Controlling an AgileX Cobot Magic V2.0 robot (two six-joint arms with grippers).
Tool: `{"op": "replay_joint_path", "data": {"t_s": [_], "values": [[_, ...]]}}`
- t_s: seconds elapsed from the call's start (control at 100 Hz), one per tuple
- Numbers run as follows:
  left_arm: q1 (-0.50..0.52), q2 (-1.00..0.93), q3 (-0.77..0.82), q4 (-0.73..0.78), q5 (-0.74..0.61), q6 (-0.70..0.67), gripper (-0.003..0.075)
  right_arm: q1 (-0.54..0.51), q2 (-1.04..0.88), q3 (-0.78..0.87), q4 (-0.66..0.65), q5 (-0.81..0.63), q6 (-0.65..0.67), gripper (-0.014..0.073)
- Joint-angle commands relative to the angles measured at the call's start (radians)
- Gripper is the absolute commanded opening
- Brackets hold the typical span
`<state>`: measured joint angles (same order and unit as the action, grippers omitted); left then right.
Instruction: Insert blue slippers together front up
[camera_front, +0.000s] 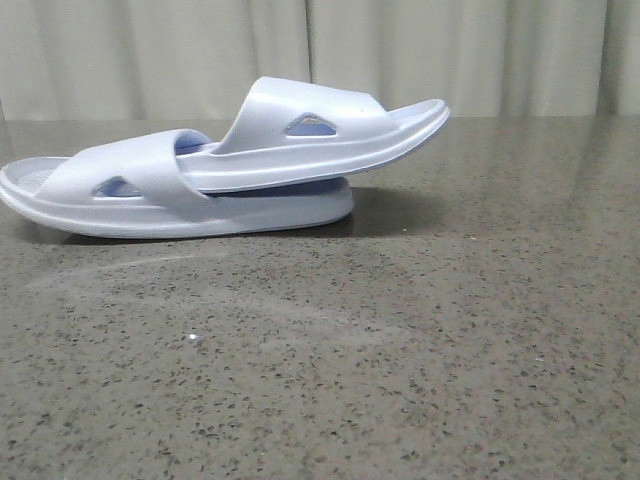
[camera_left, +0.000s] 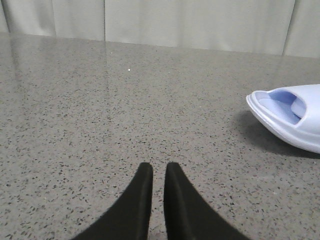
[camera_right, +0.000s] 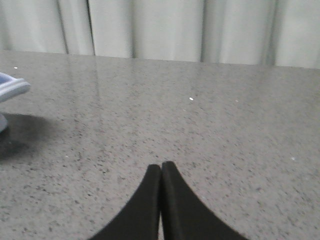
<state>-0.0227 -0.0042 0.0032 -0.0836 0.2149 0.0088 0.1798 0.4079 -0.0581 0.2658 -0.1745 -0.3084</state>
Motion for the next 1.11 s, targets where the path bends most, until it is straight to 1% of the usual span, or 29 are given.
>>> {"op": "replay_joint_path", "data": {"t_s": [0.0, 0.15, 0.2, 0.3, 0.43, 1.1], "values": [[0.004, -0.029, 0.009, -0.008, -0.076, -0.009, 0.0015, -0.059, -0.064, 0.023, -0.067, -0.034, 0.043, -0.0079], [0.004, -0.029, 0.009, -0.008, -0.076, -0.009, 0.0015, -0.171, -0.204, 0.092, -0.154, 0.056, 0.135, -0.0079], [0.004, -0.029, 0.009, -0.008, -0.076, -0.009, 0.0015, -0.202, -0.249, 0.090, -0.159, 0.146, 0.140, -0.0079], [0.004, -0.029, 0.009, -0.008, -0.076, -0.009, 0.0015, -0.245, -0.324, 0.090, -0.164, 0.216, 0.140, -0.0079], [0.004, -0.029, 0.009, -0.008, -0.076, -0.009, 0.0015, -0.250, -0.347, 0.090, -0.166, 0.182, 0.140, -0.0079], [0.004, -0.029, 0.009, -0.008, -0.076, -0.009, 0.0015, -0.250, -0.347, 0.090, -0.166, 0.198, 0.140, -0.0079]]}}
